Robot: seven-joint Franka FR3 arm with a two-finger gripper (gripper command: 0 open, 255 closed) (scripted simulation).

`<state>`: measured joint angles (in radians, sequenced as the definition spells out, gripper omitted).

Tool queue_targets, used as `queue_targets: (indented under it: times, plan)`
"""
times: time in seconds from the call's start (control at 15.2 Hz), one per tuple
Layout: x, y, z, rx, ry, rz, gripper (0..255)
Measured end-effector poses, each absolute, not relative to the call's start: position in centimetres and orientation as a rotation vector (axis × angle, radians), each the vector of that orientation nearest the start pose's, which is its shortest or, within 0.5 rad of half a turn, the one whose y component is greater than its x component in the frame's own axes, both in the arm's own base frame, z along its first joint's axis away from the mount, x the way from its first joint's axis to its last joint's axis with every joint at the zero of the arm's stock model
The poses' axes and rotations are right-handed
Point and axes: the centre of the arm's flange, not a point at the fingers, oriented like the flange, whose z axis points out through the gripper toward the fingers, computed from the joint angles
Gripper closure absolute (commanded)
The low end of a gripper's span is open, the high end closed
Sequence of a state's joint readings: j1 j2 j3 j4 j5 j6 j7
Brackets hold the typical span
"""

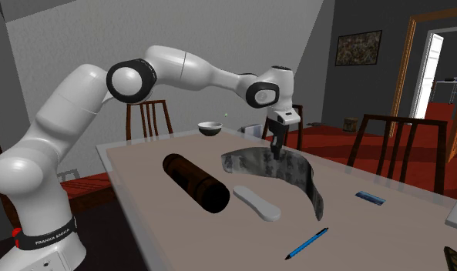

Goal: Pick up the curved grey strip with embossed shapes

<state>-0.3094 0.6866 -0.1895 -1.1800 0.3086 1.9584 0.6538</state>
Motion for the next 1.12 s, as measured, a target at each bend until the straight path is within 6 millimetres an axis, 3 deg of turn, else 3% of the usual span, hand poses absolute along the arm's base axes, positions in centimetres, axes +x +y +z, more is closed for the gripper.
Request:
queue_targets:
  times: [0.26, 1.12]
  plan:
    - [68.9, -30.7, 41.0, -2.436, 1.679, -0.128, 255]
    - [68.8, -30.8, 47.6, -2.435, 1.679, -0.128, 255]
